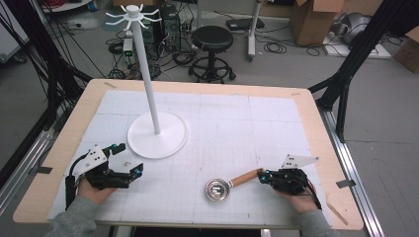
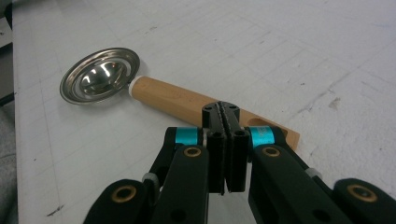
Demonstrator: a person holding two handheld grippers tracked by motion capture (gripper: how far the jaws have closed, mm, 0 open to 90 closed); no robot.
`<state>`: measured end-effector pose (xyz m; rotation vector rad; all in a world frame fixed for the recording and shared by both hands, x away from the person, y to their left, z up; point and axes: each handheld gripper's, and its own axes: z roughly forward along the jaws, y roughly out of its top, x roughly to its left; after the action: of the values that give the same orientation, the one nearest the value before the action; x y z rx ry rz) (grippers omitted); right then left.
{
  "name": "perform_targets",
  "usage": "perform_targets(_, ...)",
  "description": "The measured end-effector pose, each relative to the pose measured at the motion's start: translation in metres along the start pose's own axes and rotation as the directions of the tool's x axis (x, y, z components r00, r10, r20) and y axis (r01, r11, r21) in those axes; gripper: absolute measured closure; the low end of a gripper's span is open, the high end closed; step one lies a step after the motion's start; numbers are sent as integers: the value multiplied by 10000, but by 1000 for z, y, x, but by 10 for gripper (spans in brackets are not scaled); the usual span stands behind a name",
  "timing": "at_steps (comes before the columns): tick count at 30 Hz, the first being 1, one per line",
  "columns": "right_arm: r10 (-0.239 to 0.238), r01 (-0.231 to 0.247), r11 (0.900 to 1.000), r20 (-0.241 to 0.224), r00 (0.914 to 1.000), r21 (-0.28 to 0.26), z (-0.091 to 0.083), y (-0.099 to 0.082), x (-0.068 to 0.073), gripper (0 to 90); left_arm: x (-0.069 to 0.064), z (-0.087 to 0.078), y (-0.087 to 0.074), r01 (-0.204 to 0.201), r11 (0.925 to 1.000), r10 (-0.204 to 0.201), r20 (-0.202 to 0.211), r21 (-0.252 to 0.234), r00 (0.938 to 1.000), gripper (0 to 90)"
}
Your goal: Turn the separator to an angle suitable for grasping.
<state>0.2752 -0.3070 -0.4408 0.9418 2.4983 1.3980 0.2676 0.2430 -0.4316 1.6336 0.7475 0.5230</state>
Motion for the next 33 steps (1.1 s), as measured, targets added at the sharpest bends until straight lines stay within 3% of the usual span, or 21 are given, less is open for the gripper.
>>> perform_targets(11,229,-235,9978,108,9997,614,7,-2,-3,898,0,2,-1,-36,9999,36,-6,161,10000,17)
perform_targets(16,332,-364,9962,411,9986,790,12,-2,-6,898,0,2,-1,-49,9998,49,-14,198,10000,17)
perform_targets(33,391,-430,9960,507,9979,781,21,4,-12,900,0,3,-2,-35,9993,42,-182,369,9998,18)
